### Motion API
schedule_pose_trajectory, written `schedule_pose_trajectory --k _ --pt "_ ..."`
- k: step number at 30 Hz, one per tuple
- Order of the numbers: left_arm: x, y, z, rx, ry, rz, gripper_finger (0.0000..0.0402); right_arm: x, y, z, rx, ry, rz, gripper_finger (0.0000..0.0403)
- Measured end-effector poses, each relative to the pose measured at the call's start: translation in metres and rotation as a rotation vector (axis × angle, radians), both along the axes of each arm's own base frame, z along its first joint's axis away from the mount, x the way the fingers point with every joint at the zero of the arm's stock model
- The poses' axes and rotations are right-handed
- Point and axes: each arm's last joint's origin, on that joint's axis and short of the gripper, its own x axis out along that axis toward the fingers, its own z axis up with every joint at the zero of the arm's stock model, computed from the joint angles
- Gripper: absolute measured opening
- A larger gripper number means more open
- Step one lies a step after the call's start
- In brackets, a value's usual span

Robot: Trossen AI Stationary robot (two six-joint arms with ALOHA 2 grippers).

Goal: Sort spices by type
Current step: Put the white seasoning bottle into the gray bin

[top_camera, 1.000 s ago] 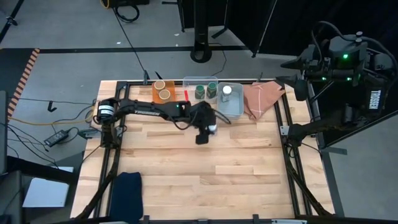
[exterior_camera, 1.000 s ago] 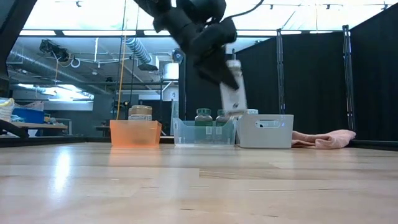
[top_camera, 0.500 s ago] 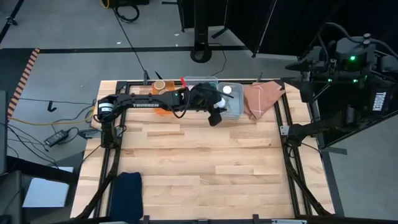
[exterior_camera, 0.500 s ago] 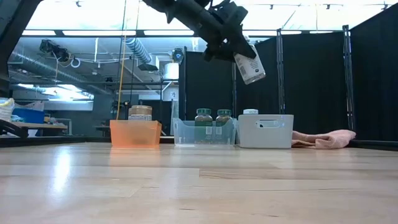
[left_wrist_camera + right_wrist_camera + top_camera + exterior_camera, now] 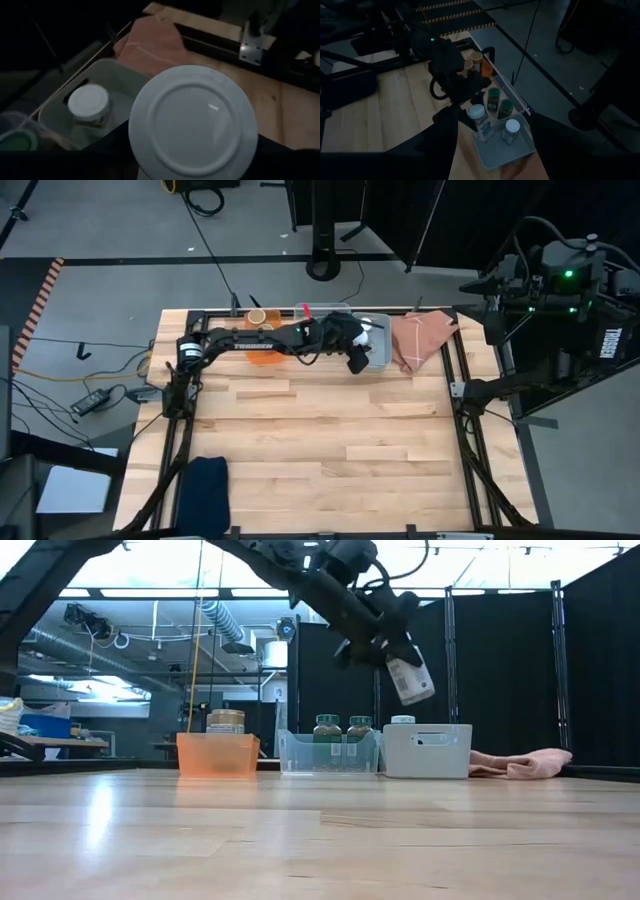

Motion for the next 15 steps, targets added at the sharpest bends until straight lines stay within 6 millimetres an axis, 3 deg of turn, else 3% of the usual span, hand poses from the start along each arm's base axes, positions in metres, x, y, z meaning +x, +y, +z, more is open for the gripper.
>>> schedule_pose_trajectory --k 11,15 --pt "0.033 0.019 0.000 -0.009 0.085 0.050 0.0200 0.000 0.000 0.000 0.000 -0.001 0.000 0.0253" --pt "0.042 0.023 -0.009 0.026 0.157 0.076 0.0200 0.000 0.000 0.000 0.000 -0.001 0.001 0.0250"
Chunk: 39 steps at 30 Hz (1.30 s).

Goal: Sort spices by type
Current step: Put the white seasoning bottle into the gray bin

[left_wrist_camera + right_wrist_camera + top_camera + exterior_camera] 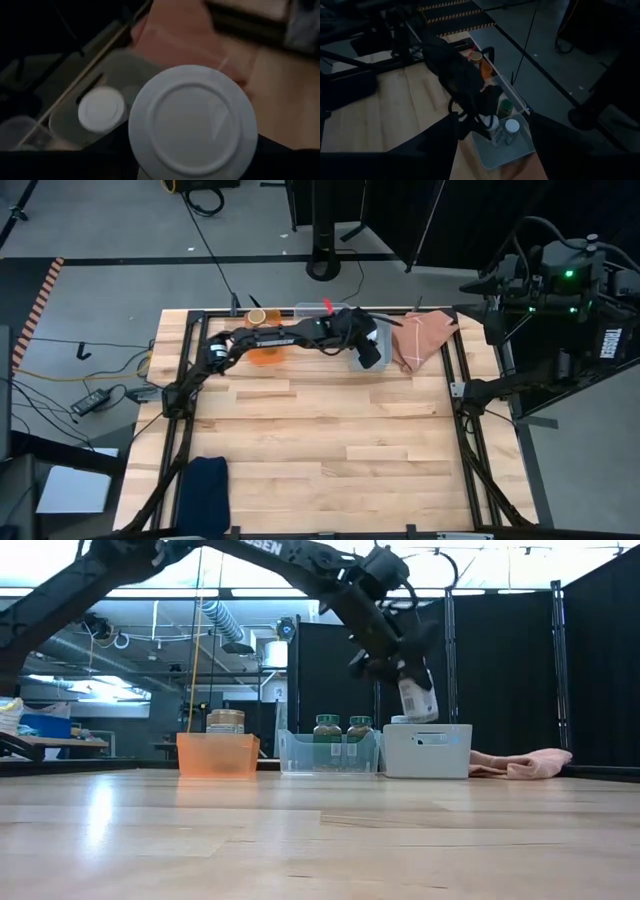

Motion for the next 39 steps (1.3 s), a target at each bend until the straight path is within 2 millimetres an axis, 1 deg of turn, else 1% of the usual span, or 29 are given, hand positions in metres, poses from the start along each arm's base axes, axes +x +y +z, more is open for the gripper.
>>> schedule_pose_trajectory --k 3,10,16,19,21,23,25,27,35,39 --pt "0.005 0.001 -0.007 -0.009 0.034 0.004 0.0200 0.000 0.000 0.000 0.000 0.000 0.000 0.0248" --pt "0.007 0.000 -0.023 -0.011 0.105 -0.026 0.0200 -0.002 0.001 0.000 0.001 -0.006 -0.003 0.0248" --pt "0.011 0.000 -0.035 -0.022 0.124 -0.038 0.0200 -0.004 0.002 0.001 0.002 -0.012 -0.004 0.0245" --pt "0.009 0.000 -0.044 -0.026 0.178 -0.051 0.0200 -0.005 0.002 0.001 0.001 -0.014 -0.004 0.0245" --pt "0.011 0.001 -0.048 -0.021 0.178 -0.056 0.0200 -0.006 0.002 0.001 0.001 -0.016 -0.004 0.0245" --pt "0.009 0.001 -0.055 -0.025 0.233 -0.070 0.0200 -0.006 0.002 0.001 0.000 -0.016 -0.004 0.0243" --pt "0.011 0.001 -0.058 -0.023 0.225 -0.077 0.0200 -0.007 0.003 0.001 0.000 -0.018 -0.004 0.0243" --pt "0.009 0.001 -0.064 -0.034 0.263 -0.077 0.0200 -0.007 0.003 0.001 0.000 -0.018 -0.004 0.0243" --pt "0.010 0.006 -0.069 -0.038 0.265 -0.072 0.0200 -0.006 0.003 0.001 0.000 -0.017 -0.004 0.0241" --pt "0.010 0.006 -0.068 -0.034 0.267 -0.076 0.0216 -0.007 0.003 0.001 0.000 -0.018 -0.005 0.0241"
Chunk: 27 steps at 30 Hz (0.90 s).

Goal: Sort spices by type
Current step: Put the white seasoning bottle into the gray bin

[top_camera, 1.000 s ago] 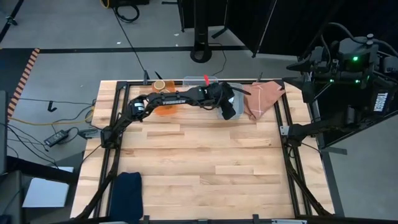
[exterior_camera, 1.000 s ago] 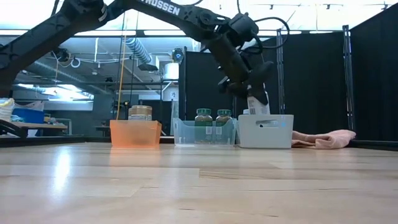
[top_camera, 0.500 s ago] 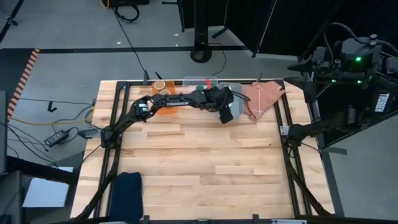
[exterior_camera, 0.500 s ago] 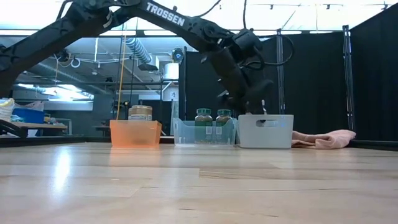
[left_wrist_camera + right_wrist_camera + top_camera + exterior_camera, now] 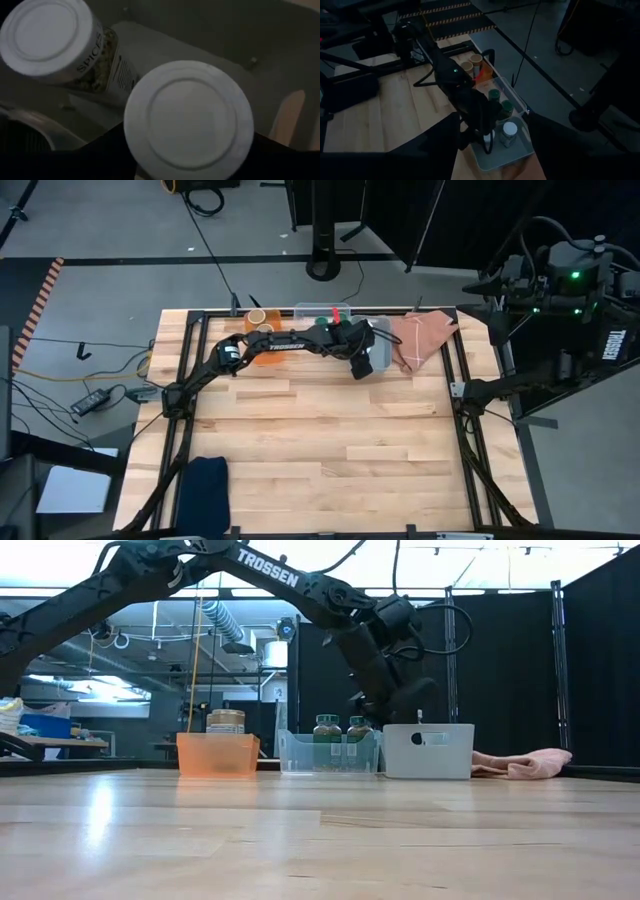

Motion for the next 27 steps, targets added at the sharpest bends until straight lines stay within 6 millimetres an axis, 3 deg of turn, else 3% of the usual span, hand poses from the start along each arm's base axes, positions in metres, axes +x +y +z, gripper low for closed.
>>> schedule_pose_trajectory --k 14,19,27 --pt "0.000 -0.001 -0.001 -0.008 0.012 -0.089 0.0333 0.000 0.000 0.000 -0.002 0.001 0.001 0.0242" --pt "0.000 -0.002 0.000 -0.016 0.013 -0.096 0.0345 -0.001 0.000 0.000 -0.004 0.000 0.002 0.0241" --pt "0.001 -0.001 0.027 -0.014 -0.003 -0.108 0.0347 -0.001 0.000 0.000 -0.008 0.002 0.004 0.0240"
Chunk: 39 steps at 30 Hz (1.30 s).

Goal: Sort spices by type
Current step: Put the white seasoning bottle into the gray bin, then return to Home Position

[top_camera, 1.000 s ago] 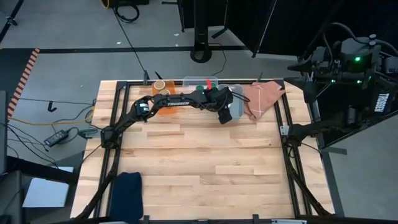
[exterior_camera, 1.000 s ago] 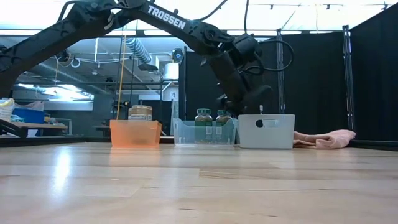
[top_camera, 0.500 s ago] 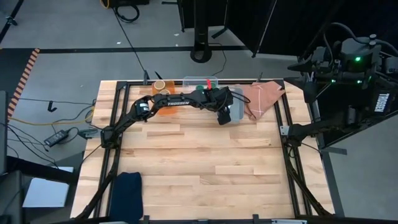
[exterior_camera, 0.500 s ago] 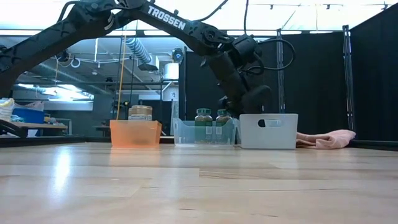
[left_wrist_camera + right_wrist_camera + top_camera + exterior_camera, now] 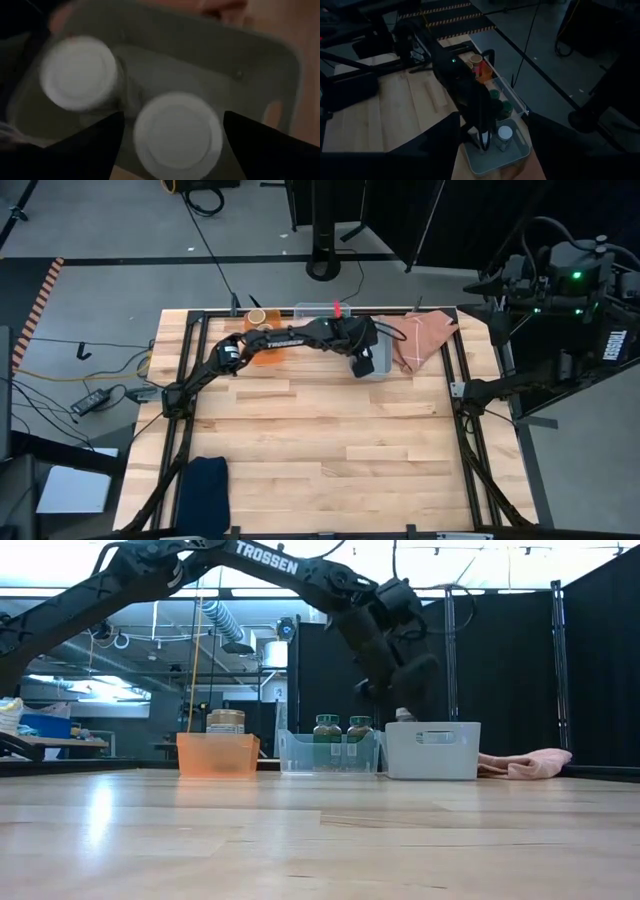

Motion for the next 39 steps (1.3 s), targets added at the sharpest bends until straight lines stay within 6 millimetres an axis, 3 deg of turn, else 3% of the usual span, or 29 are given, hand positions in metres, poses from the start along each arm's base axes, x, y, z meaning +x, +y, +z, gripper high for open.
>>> schedule_pose_trajectory --k 12,17,22,28,35,39 --pt "-0.005 -0.003 0.061 -0.045 -0.138 -0.050 0.0347 -0.001 0.001 0.000 -0.011 0.002 0.010 0.0240" --pt "-0.029 -0.004 0.121 -0.092 -0.279 -0.101 0.0347 -0.013 0.006 0.001 -0.045 -0.016 0.050 0.0242" --pt "-0.068 -0.004 0.186 -0.083 -0.421 -0.137 0.0347 -0.034 0.015 0.004 -0.069 -0.083 0.057 0.0240" --pt "-0.135 -0.008 0.263 -0.010 -0.593 -0.141 0.0347 -0.069 0.030 0.007 -0.107 -0.200 0.092 0.0242" --pt "-0.223 -0.023 0.333 0.124 -0.767 -0.083 0.0347 -0.118 0.047 -0.002 -0.197 -0.259 -0.026 0.0239" --pt "-0.275 -0.037 0.358 0.209 -0.806 -0.042 0.0347 -0.143 0.057 -0.010 -0.155 -0.316 -0.045 0.0241"
